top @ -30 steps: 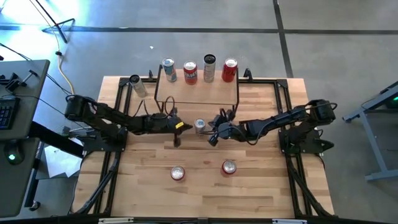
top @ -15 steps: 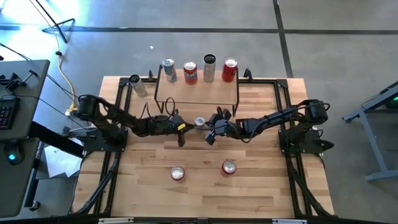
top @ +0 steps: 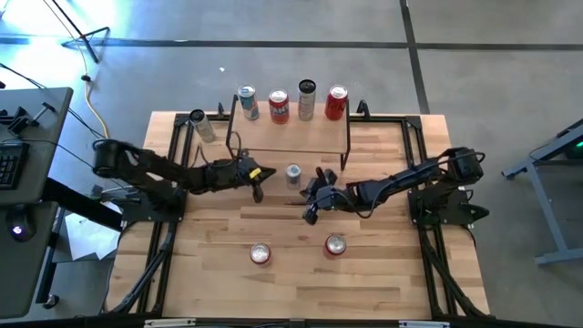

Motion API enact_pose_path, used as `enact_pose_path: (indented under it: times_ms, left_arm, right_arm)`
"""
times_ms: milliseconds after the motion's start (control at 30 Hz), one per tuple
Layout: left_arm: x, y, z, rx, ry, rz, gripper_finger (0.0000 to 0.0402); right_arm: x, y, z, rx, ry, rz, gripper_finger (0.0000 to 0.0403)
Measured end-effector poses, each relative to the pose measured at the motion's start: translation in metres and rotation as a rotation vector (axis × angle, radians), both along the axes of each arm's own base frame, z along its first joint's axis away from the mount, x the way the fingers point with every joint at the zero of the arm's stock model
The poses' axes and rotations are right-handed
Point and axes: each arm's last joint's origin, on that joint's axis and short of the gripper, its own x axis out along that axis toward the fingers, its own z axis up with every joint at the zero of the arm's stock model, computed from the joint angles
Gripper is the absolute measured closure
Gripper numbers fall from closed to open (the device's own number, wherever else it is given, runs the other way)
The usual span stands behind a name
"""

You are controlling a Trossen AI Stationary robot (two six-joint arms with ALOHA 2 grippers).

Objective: Place canned beverage on shelf
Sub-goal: Put the blue soda can on the shelf aligned with the other blue soda can

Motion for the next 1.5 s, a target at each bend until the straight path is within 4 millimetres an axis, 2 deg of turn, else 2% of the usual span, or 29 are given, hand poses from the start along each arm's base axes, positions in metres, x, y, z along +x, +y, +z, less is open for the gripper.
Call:
enact_pose_path:
  times_ms: [200, 400, 533, 800, 933, 1133, 1233, 1367, 1500]
  left_arm:
    - [-0.011, -0.004, 0.015, -0.016, -0.038, -0.058, 0.0397]
    - [-0.012, -0.010, 0.014, -0.027, -0.010, -0.098, 0.0346]
    - [-0.011, -0.015, 0.015, -0.024, -0.021, -0.107, 0.0298]
    - [-0.011, -0.020, 0.016, 0.003, -0.025, -0.007, 0.0208]
    - [-0.011, -0.020, 0.016, 0.002, -0.028, -0.004, 0.0177]
    - [-0.010, -0.023, 0.017, -0.012, -0.032, -0.009, 0.0160]
    - [-0.008, -0.023, 0.019, -0.012, -0.040, -0.010, 0.0161]
    - [-0.008, -0.023, 0.019, -0.022, -0.042, -0.007, 0.0162]
    - [-0.008, -0.023, 0.019, -0.036, -0.037, -0.006, 0.0162]
  right_arm:
    - [-0.004, -0.021, 0.001, -0.062, 0.048, -0.093, 0.0403]
    - [-0.002, -0.036, 0.000, -0.021, 0.018, -0.154, 0.0403]
    - [0.005, -0.034, 0.000, -0.001, -0.046, -0.130, 0.0403]
    - [0.012, -0.024, 0.003, 0.040, -0.135, -0.080, 0.0403]
    - [0.008, -0.020, 0.003, -0.004, -0.094, -0.079, 0.0403]
    - [-0.002, -0.027, 0.002, -0.059, -0.002, -0.191, 0.0403]
    - [0.000, -0.037, -0.002, -0.067, -0.002, -0.229, 0.0403]
    - [0.008, -0.047, -0.011, -0.013, -0.021, -0.155, 0.0403]
    - [0.015, -0.043, -0.014, 0.064, -0.071, -0.080, 0.0403]
